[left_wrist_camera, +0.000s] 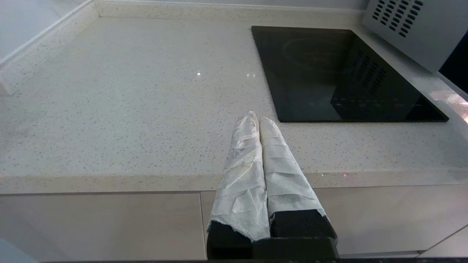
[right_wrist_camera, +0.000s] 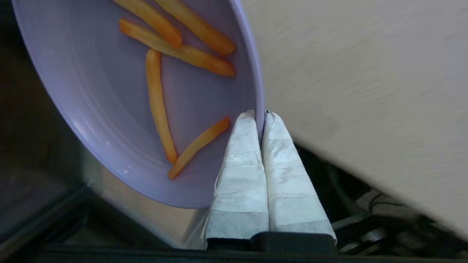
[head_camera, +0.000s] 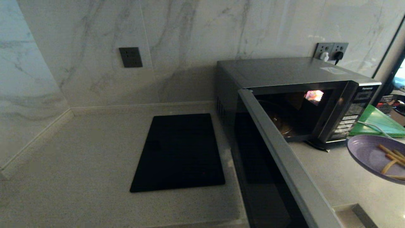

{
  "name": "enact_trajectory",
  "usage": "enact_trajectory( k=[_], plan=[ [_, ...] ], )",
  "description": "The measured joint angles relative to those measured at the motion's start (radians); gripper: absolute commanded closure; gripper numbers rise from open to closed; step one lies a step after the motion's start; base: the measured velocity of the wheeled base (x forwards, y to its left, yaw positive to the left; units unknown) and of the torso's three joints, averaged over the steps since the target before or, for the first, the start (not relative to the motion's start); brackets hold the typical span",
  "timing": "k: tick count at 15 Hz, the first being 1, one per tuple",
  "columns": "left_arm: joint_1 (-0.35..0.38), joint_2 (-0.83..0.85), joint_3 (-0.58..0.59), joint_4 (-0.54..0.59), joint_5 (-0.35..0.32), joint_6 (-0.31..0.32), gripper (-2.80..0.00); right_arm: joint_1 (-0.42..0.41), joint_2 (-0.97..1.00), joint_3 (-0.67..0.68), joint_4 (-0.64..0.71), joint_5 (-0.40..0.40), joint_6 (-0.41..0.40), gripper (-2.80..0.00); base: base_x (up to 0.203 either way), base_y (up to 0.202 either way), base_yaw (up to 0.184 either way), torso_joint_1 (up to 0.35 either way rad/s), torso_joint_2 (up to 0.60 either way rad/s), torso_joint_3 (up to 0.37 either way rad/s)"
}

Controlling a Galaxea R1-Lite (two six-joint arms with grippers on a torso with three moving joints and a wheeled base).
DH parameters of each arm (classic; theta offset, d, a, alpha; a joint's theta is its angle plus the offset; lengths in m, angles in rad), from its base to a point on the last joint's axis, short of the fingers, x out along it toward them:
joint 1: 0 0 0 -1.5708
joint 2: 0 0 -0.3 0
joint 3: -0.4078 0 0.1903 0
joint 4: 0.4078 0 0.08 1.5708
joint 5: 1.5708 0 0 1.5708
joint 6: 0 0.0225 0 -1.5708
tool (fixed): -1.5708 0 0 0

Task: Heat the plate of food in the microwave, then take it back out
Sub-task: Put the plate in the microwave oven

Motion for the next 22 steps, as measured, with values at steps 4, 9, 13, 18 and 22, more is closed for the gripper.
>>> enact_trajectory(
  k=[4, 9, 13, 18, 22],
  plan=[
    [0.0, 0.0, 0.0, 0.0, 0.0, 0.0, 0.0, 0.18, -0.062, 0.023, 0.0, -0.011, 0.17, 0.0, 0.0, 0.0, 0.0, 0.0, 0.0, 0.0],
    [0.0, 0.0, 0.0, 0.0, 0.0, 0.0, 0.0, 0.454, -0.088, 0.036, -0.055, -0.145, 0.488, 0.0, 0.0, 0.0, 0.0, 0.0, 0.0, 0.0],
    [0.0, 0.0, 0.0, 0.0, 0.0, 0.0, 0.0, 0.637, -0.084, 0.03, -0.119, -0.229, 0.685, 0.0, 0.0, 0.0, 0.0, 0.0, 0.0, 0.0],
    [0.0, 0.0, 0.0, 0.0, 0.0, 0.0, 0.0, 0.731, -0.049, 0.023, -0.228, -0.3, 0.709, 0.0, 0.0, 0.0, 0.0, 0.0, 0.0, 0.0],
    [0.0, 0.0, 0.0, 0.0, 0.0, 0.0, 0.0, 0.746, 0.028, -0.048, -0.246, -0.288, 0.71, 0.0, 0.0, 0.0, 0.0, 0.0, 0.0, 0.0]
  ],
)
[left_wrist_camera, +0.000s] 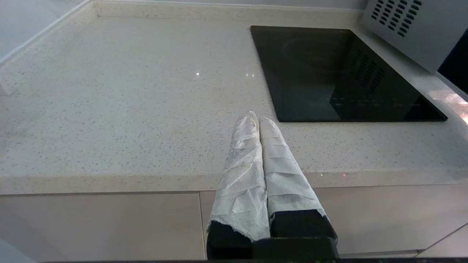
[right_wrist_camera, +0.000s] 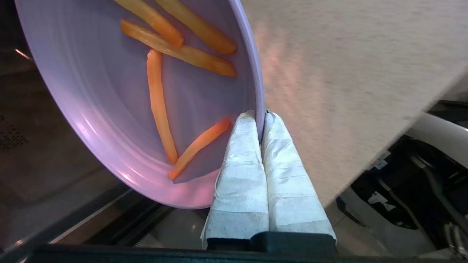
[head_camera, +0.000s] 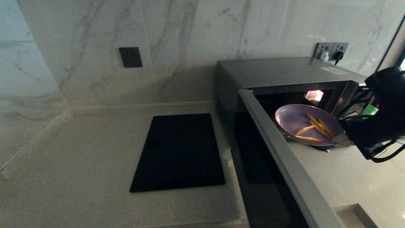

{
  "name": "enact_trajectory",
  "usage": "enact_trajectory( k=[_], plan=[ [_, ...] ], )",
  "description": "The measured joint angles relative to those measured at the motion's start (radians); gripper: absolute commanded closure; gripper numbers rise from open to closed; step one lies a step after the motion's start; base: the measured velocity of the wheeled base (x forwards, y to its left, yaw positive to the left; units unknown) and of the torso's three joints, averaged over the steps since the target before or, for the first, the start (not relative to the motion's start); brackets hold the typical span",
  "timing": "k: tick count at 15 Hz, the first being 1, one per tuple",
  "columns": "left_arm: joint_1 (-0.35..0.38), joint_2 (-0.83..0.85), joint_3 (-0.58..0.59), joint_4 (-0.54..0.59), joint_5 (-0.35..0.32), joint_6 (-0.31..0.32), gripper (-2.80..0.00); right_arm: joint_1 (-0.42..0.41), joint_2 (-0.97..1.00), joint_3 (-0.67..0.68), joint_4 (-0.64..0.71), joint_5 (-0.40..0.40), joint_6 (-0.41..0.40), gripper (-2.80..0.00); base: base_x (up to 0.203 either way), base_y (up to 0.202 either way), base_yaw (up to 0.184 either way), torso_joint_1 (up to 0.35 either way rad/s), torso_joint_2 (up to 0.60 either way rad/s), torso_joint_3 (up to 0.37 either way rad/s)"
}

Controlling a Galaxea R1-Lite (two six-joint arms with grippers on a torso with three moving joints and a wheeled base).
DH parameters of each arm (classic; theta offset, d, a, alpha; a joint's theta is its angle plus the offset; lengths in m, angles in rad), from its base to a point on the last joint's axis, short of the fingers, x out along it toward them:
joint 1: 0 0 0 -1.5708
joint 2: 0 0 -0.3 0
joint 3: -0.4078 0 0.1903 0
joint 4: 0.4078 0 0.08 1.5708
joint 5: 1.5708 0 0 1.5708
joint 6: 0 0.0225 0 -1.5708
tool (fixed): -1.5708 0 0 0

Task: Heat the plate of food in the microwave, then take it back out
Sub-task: Put the plate in the microwave oven

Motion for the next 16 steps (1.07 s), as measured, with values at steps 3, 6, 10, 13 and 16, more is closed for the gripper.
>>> enact_trajectory(
  k=[3, 6, 10, 13, 16],
  plan=[
    [0.0, 0.0, 0.0, 0.0, 0.0, 0.0, 0.0, 0.015, 0.072, -0.077, -0.003, 0.04, -0.001, 0.0, 0.0, 0.0, 0.0, 0.0, 0.0, 0.0],
    [0.0, 0.0, 0.0, 0.0, 0.0, 0.0, 0.0, 0.045, 0.148, -0.145, -0.011, 0.054, -0.003, 0.0, 0.0, 0.0, 0.0, 0.0, 0.0, 0.0],
    [0.0, 0.0, 0.0, 0.0, 0.0, 0.0, 0.0, 0.067, 0.249, -0.233, -0.053, 0.054, -0.005, 0.0, 0.0, 0.0, 0.0, 0.0, 0.0, 0.0],
    [0.0, 0.0, 0.0, 0.0, 0.0, 0.0, 0.0, 0.069, 0.317, -0.271, -0.055, 0.054, -0.012, 0.0, 0.0, 0.0, 0.0, 0.0, 0.0, 0.0],
    [0.0, 0.0, 0.0, 0.0, 0.0, 0.0, 0.0, 0.068, 0.369, -0.286, -0.056, 0.054, -0.03, 0.0, 0.0, 0.0, 0.0, 0.0, 0.0, 0.0]
  ],
)
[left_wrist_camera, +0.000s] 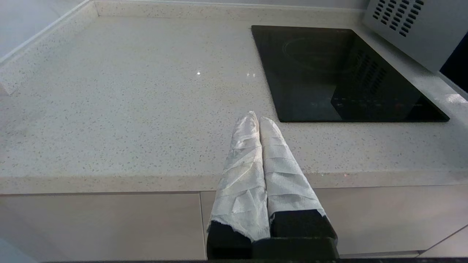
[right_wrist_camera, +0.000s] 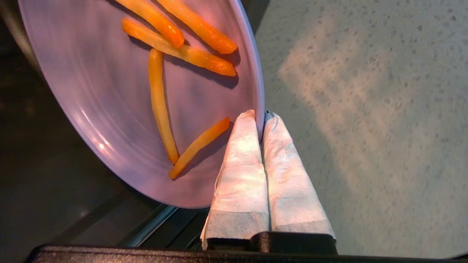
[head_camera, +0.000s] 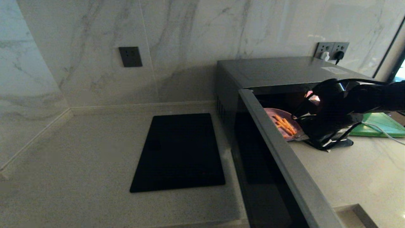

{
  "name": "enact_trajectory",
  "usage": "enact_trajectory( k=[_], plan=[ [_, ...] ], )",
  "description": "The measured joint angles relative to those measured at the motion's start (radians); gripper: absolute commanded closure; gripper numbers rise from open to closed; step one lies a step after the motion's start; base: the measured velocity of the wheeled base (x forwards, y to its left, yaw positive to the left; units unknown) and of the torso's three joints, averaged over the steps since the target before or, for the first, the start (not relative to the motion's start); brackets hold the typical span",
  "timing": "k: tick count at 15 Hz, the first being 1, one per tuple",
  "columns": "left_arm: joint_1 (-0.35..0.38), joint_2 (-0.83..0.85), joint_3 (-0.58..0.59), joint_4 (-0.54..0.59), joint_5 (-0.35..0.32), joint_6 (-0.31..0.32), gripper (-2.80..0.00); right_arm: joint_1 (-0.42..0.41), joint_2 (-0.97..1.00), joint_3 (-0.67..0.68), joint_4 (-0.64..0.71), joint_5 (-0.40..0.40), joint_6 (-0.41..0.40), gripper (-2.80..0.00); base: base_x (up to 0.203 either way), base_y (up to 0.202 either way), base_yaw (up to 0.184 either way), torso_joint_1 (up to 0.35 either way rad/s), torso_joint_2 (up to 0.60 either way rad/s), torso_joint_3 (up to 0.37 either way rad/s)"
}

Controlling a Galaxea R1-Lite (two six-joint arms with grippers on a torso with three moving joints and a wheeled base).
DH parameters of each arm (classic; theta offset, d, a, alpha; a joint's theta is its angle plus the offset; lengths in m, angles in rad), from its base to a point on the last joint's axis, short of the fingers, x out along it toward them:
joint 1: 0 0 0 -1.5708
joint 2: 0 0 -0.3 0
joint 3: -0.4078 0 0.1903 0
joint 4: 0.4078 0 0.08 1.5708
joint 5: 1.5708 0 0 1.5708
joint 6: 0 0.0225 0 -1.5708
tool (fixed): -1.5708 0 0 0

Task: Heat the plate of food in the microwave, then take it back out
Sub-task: Put the plate in the microwave oven, then close the microwave oven

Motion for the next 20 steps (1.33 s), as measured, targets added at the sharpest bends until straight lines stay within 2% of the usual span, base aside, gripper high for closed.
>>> enact_trajectory(
  k=[11, 12, 20],
  plan=[
    [0.0, 0.0, 0.0, 0.0, 0.0, 0.0, 0.0, 0.001, 0.072, -0.078, 0.0, 0.007, -0.036, 0.0, 0.0, 0.0, 0.0, 0.0, 0.0, 0.0],
    [0.0, 0.0, 0.0, 0.0, 0.0, 0.0, 0.0, 0.001, 0.077, -0.08, 0.0, 0.014, -0.05, -2.8, 0.0, 0.0, 0.0, 0.0, 0.0, 0.0],
    [0.0, 0.0, 0.0, 0.0, 0.0, 0.0, 0.0, 0.0, 0.043, -0.081, 0.003, 0.016, -0.058, -2.8, 0.0, 0.0, 0.0, 0.0, 0.0, 0.0]
  ],
)
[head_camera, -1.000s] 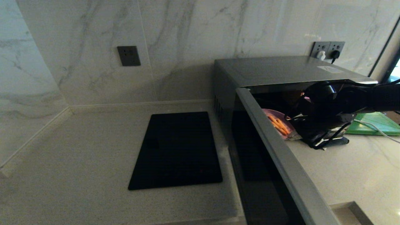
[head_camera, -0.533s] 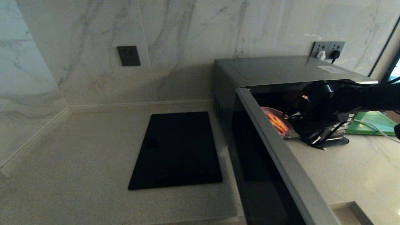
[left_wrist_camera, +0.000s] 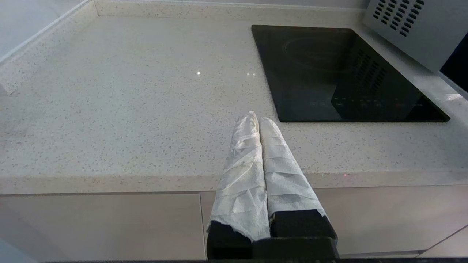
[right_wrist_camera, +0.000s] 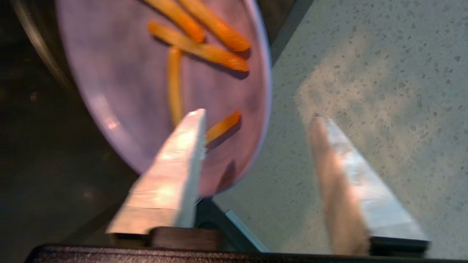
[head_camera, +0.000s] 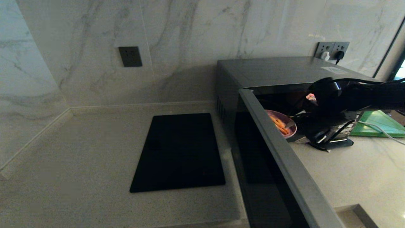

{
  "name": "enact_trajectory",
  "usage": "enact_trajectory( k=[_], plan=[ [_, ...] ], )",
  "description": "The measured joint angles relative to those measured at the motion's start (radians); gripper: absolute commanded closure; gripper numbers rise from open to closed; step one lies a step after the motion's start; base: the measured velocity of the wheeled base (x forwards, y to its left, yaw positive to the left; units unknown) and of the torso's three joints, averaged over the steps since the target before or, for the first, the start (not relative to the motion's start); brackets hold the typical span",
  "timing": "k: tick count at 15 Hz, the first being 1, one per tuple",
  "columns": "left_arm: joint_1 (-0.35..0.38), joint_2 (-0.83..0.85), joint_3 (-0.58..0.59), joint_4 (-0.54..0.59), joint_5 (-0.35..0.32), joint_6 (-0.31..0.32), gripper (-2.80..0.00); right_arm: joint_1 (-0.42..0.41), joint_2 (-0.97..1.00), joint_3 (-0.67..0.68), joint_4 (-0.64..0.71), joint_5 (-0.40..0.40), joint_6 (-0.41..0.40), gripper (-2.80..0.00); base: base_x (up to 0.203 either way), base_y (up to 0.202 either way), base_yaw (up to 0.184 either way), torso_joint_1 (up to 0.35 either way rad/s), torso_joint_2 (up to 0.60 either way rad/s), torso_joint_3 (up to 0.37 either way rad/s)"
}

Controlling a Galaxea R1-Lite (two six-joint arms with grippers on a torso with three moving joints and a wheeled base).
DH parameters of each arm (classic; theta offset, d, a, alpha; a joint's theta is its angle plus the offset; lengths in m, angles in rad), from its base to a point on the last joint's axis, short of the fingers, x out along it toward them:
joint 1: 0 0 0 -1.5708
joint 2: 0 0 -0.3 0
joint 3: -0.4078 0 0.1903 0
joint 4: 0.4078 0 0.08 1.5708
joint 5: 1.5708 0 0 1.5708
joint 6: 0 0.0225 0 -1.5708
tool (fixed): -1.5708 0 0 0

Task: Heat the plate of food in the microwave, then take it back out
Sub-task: Close the microwave oven

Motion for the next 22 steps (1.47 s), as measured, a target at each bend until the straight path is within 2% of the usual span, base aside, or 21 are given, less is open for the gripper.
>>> enact_trajectory(
  k=[4, 8, 9, 13, 17, 20, 22],
  plan=[
    [0.0, 0.0, 0.0, 0.0, 0.0, 0.0, 0.0, -0.002, -0.089, 0.038, 0.019, -0.007, -0.001, -2.8, 0.0, 0.0, 0.0, 0.0, 0.0, 0.0],
    [0.0, 0.0, 0.0, 0.0, 0.0, 0.0, 0.0, -0.007, -0.262, 0.191, 0.063, -0.03, -0.031, -2.8, 0.0, 0.0, 0.0, 0.0, 0.0, 0.0],
    [0.0, 0.0, 0.0, 0.0, 0.0, 0.001, 0.0, -0.013, -0.317, 0.236, 0.068, -0.048, -0.062, 0.0, 0.0, 0.0, 0.0, 0.0, 0.0, 0.0],
    [0.0, 0.0, 0.0, 0.0, -0.001, 0.0, 0.0, -0.03, -0.53, 0.383, 0.11, -0.165, -0.178, 0.0, 0.0, 0.0, 0.0, 0.0, 0.0, 0.0],
    [0.0, 0.0, 0.0, 0.0, 0.0, 0.0, 0.0, -0.024, -0.718, 0.415, 0.131, -0.234, -0.346, 0.0, 0.0, 0.0, 0.0, 0.0, 0.0, 0.0],
    [0.0, 0.0, 0.0, 0.0, -0.001, 0.0, 0.0, 0.025, -0.82, 0.404, 0.132, -0.236, -0.534, 0.0, 0.0, 0.0, 0.0, 0.0, 0.0, 0.0],
    [0.0, 0.0, 0.0, 0.0, 0.0, 0.0, 0.0, 0.094, -0.858, 0.39, 0.132, -0.18, -0.652, 0.0, 0.0, 0.0, 0.0, 0.0, 0.0, 0.0]
  ],
)
